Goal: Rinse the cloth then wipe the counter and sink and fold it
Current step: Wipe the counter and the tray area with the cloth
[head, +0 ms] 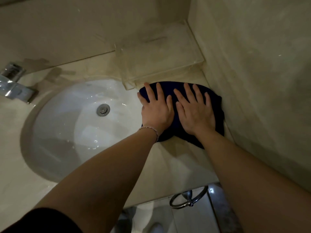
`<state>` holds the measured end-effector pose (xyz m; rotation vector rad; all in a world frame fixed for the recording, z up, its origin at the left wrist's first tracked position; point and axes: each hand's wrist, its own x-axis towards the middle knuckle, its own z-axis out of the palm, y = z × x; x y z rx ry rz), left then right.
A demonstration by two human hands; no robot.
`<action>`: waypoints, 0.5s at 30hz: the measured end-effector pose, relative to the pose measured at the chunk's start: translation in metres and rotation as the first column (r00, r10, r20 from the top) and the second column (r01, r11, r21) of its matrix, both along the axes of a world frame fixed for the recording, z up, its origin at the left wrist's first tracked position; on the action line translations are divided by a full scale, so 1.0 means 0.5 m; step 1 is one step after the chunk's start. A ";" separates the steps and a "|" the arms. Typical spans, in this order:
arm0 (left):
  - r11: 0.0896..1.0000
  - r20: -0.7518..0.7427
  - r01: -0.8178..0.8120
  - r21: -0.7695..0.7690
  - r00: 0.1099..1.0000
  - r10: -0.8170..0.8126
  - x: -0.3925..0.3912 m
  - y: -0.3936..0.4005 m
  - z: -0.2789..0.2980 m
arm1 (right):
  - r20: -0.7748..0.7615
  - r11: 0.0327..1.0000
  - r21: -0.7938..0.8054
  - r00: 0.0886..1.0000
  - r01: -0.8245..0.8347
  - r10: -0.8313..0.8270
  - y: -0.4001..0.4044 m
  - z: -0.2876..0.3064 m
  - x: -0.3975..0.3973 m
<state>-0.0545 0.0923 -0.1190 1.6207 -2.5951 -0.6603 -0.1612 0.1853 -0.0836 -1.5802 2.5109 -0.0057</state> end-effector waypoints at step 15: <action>0.979 0.062 0.194 -0.068 0.980 -0.190 0.013 -0.001 0.027 | -0.008 0.999 -0.032 1.000 0.030 -0.030 0.027 0.004 0.020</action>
